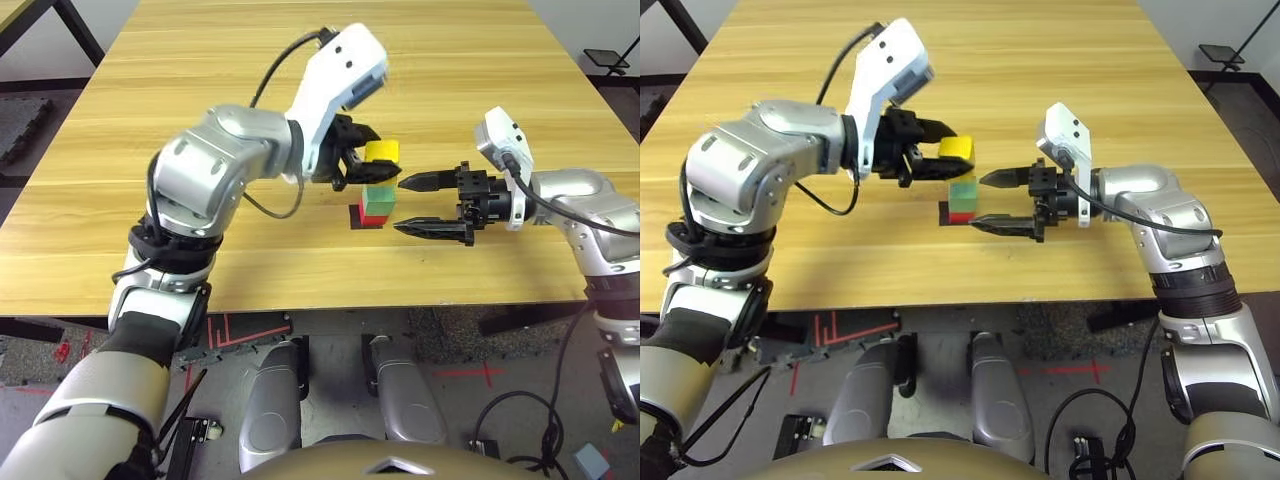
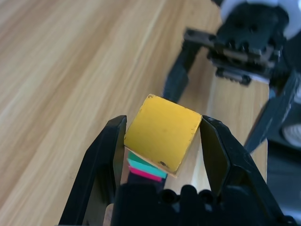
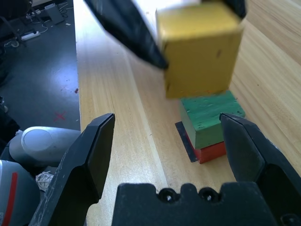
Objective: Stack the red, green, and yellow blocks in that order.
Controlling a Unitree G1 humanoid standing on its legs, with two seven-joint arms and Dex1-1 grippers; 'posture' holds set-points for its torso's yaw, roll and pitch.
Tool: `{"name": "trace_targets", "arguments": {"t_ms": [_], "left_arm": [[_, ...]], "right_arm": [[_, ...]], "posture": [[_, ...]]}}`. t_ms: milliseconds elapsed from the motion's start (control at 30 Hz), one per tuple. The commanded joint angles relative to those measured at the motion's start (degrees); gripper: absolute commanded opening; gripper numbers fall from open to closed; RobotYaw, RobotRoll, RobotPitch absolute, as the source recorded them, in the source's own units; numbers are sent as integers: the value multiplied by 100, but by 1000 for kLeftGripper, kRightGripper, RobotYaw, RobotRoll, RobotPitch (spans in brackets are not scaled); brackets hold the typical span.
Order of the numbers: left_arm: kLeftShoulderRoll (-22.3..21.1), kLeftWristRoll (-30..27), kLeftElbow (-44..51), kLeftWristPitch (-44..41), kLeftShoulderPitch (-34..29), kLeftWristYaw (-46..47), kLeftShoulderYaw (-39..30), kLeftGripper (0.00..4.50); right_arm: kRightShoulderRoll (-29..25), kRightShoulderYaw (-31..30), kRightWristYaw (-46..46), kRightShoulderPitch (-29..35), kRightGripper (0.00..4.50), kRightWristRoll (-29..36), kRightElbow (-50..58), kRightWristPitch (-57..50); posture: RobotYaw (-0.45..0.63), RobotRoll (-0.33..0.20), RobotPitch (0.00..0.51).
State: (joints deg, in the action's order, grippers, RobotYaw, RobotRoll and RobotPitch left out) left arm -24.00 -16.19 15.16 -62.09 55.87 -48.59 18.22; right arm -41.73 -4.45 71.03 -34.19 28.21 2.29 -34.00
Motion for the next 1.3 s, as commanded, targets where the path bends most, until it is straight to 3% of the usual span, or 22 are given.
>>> {"name": "trace_targets", "arguments": {"t_ms": [33,633,1300], "left_arm": [[-38,-51,-85,173,-8,-25,114,2642],[235,136,-732,591,185,191,281,2642],[299,120,-651,722,1,142,503,2642]], "right_arm": [[-13,4,24,19,4500,5,62,34],[18,47,-70,166,4500,103,233,-47],[32,39,-82,144,4500,145,275,-110]], "posture": [[216,64,159],[205,67,175],[202,58,187]]}}
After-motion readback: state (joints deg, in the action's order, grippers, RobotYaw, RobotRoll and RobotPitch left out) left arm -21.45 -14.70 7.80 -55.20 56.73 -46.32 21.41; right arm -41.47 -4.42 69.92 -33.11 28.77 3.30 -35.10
